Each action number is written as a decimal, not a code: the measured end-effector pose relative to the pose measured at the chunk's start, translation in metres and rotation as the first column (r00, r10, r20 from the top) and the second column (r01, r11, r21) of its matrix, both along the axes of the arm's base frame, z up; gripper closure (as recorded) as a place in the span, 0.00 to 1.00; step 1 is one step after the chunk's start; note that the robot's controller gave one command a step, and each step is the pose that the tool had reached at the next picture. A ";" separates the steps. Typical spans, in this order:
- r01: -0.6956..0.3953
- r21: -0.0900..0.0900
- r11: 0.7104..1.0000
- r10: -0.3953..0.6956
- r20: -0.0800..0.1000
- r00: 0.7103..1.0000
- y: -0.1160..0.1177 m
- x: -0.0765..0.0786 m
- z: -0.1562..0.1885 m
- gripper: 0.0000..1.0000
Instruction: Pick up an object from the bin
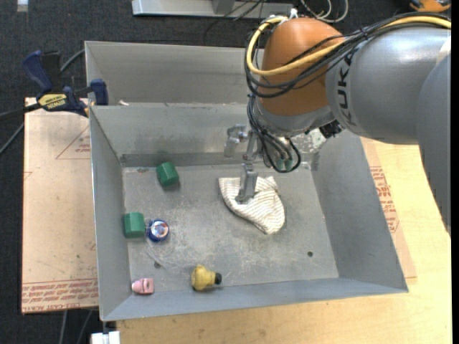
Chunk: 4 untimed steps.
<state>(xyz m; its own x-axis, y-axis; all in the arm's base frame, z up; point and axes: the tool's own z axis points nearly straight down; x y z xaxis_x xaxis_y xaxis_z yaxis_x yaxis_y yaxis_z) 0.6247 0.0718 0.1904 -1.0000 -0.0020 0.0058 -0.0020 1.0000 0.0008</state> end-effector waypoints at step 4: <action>-0.227 0.002 0.974 0.227 0.011 0.974 -0.118 -0.023 -0.118 0.00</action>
Offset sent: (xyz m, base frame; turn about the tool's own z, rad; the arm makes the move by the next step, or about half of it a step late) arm -0.0291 -0.0595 -0.1020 -0.0309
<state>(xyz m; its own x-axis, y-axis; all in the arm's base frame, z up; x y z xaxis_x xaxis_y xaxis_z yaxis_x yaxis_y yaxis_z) 0.6012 -0.0458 0.0726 -0.9733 -0.2293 -0.0052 -0.2293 0.9733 0.0024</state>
